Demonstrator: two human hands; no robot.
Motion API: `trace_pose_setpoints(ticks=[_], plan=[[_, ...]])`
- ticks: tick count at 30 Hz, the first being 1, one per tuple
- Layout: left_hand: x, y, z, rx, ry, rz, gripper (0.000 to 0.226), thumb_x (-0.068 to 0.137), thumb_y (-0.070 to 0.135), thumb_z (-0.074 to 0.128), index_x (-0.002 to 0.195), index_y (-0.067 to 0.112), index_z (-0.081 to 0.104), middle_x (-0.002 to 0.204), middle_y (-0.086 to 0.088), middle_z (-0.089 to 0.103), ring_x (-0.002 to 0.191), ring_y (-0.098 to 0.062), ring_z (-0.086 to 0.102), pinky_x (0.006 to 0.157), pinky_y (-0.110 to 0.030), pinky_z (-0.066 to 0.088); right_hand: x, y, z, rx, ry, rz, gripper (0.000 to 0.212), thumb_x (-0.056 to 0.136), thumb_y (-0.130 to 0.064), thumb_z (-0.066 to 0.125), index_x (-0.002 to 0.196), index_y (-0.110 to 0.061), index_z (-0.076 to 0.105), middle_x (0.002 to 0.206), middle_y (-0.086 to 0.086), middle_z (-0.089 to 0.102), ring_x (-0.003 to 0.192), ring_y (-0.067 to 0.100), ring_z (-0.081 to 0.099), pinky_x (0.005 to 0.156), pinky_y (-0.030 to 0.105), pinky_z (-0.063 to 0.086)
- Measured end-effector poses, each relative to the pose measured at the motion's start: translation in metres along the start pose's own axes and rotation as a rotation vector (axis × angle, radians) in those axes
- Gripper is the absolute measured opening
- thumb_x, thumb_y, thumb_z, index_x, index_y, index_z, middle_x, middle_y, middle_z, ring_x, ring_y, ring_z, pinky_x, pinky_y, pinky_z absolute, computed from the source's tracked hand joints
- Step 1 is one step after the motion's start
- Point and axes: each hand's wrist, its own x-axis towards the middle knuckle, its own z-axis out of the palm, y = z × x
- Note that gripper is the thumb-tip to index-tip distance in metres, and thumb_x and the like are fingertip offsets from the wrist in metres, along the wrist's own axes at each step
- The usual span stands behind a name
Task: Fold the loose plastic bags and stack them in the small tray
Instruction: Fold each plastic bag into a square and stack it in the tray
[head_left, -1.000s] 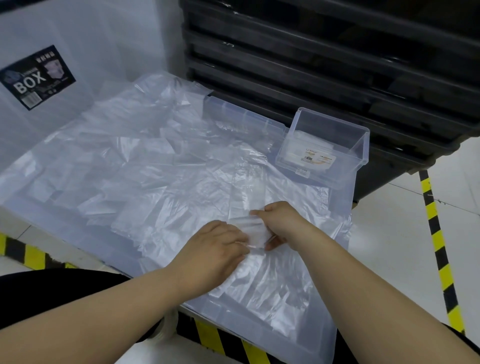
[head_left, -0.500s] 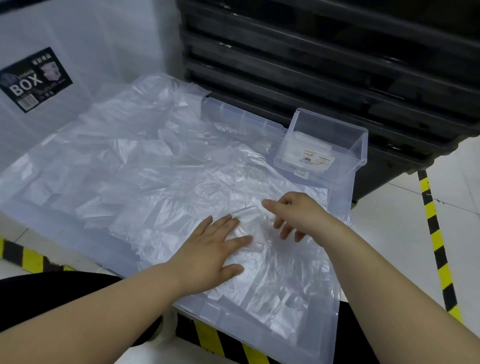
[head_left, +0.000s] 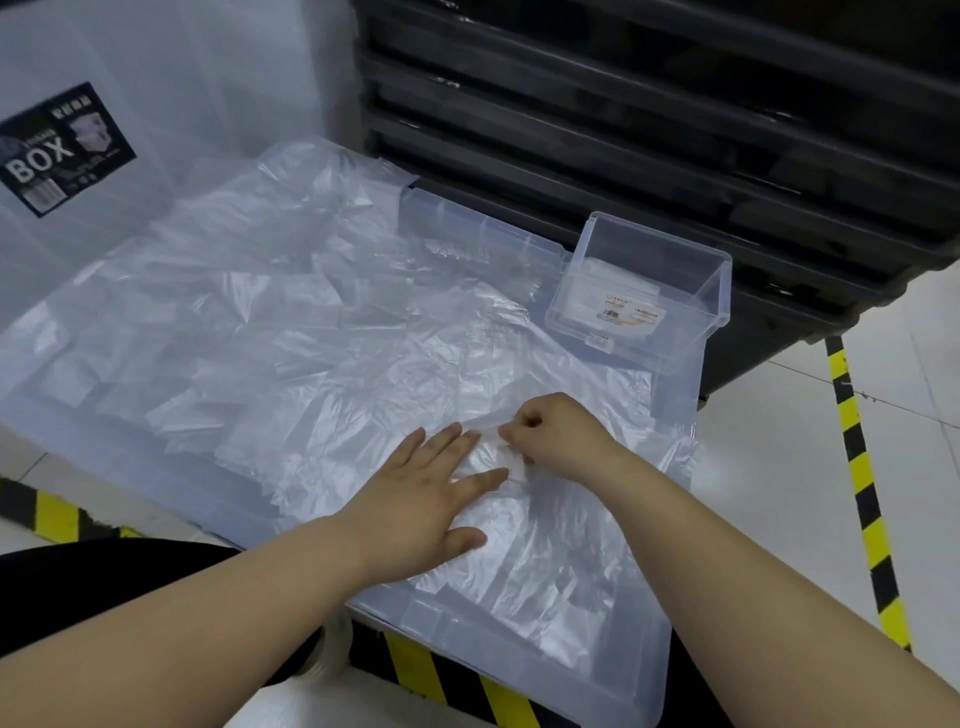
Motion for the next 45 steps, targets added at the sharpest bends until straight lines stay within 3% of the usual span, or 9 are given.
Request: trace_pose_setpoints(ticks=[6,10,13,17,20,26,32,41,45], plan=[[-0.001,0.003,-0.006,-0.011,-0.026,-0.01,0.062,0.095,0.052,0.032,0.146,0.037,0.0,0.153,-0.002,-0.021,0.14,-0.015,-0.022,0.108,-0.027,-0.017,-0.001,-0.013,-0.022,0.258,-0.13,0.16,0.034,0.094,-0.024,0.048,0.063,-0.012,0.057,0.05,-0.003,0.054,0.041,0.01,0.039,0.042,0.019,0.029],[-0.002,0.003,-0.006,0.027,-0.029,-0.001,0.063,0.095,0.052,0.029,0.147,0.035,-0.002,0.154,-0.001,-0.021,0.14,-0.014,-0.021,0.106,-0.026,-0.019,0.006,-0.025,-0.026,0.698,-0.07,0.156,0.027,0.097,-0.02,0.045,0.074,-0.01,0.057,0.059,0.0,0.062,0.046,0.009,0.056,0.048,0.019,0.042],[-0.003,0.003,-0.004,0.109,-0.023,0.036,0.081,0.075,0.068,-0.001,0.147,0.03,-0.008,0.153,0.001,-0.022,0.13,-0.008,-0.033,0.094,-0.022,-0.033,0.009,-0.023,-0.024,0.824,0.009,0.112,0.013,0.095,-0.016,0.048,0.09,-0.009,0.058,0.081,0.003,0.064,0.069,0.015,0.061,0.065,0.023,0.051],[-0.004,0.001,0.001,0.118,-0.05,0.041,0.078,0.079,0.068,-0.004,0.138,0.021,-0.026,0.14,0.009,-0.033,0.119,-0.004,-0.038,0.095,-0.022,-0.033,-0.004,-0.006,-0.029,0.666,0.132,0.134,0.01,0.094,-0.012,0.05,0.087,-0.009,0.057,0.077,0.0,0.061,0.059,0.013,0.055,0.048,0.015,0.046],[-0.005,0.001,0.0,0.109,-0.062,0.081,0.098,0.045,0.079,-0.029,0.125,0.022,-0.032,0.136,0.006,-0.038,0.109,-0.008,-0.049,0.088,-0.02,-0.035,-0.026,0.007,-0.027,0.496,0.016,0.191,0.016,0.092,-0.01,0.052,0.076,-0.01,0.052,0.072,0.001,0.062,0.048,0.012,0.054,0.039,0.016,0.041],[-0.005,-0.001,0.008,0.083,-0.053,0.068,0.105,0.031,0.067,-0.051,0.124,0.02,-0.035,0.129,0.004,-0.043,0.105,-0.009,-0.053,0.092,-0.02,-0.038,-0.04,0.014,-0.005,0.538,-0.08,0.193,0.012,0.085,-0.007,0.061,0.094,-0.011,0.053,0.077,0.003,0.064,0.041,0.009,0.055,0.038,0.019,0.037],[-0.005,-0.003,0.011,0.078,-0.041,0.077,0.103,0.032,0.066,-0.051,0.122,0.02,-0.038,0.128,0.006,-0.045,0.106,-0.009,-0.053,0.083,-0.015,-0.042,-0.038,0.015,0.0,0.62,-0.088,0.101,0.028,0.085,-0.011,0.064,0.11,-0.015,0.05,0.079,-0.001,0.063,0.041,0.005,0.055,0.039,0.017,0.034],[-0.003,-0.004,0.014,0.088,-0.025,0.069,0.106,0.031,0.066,-0.052,0.124,0.019,-0.036,0.131,0.006,-0.042,0.11,-0.006,-0.049,0.085,-0.015,-0.04,-0.031,0.014,0.012,0.465,-0.086,0.114,0.029,0.082,-0.006,0.065,0.103,-0.014,0.046,0.072,0.003,0.055,0.026,0.001,0.039,0.035,0.011,0.033],[-0.002,-0.006,0.016,0.076,-0.007,0.075,0.106,0.031,0.066,-0.051,0.125,0.02,-0.035,0.133,0.005,-0.041,0.113,-0.006,-0.047,0.086,-0.015,-0.039,-0.03,0.019,0.005,0.32,-0.053,0.1,0.029,0.083,-0.007,0.062,0.105,-0.014,0.045,0.073,0.003,0.057,0.037,0.003,0.045,0.044,0.015,0.038]])
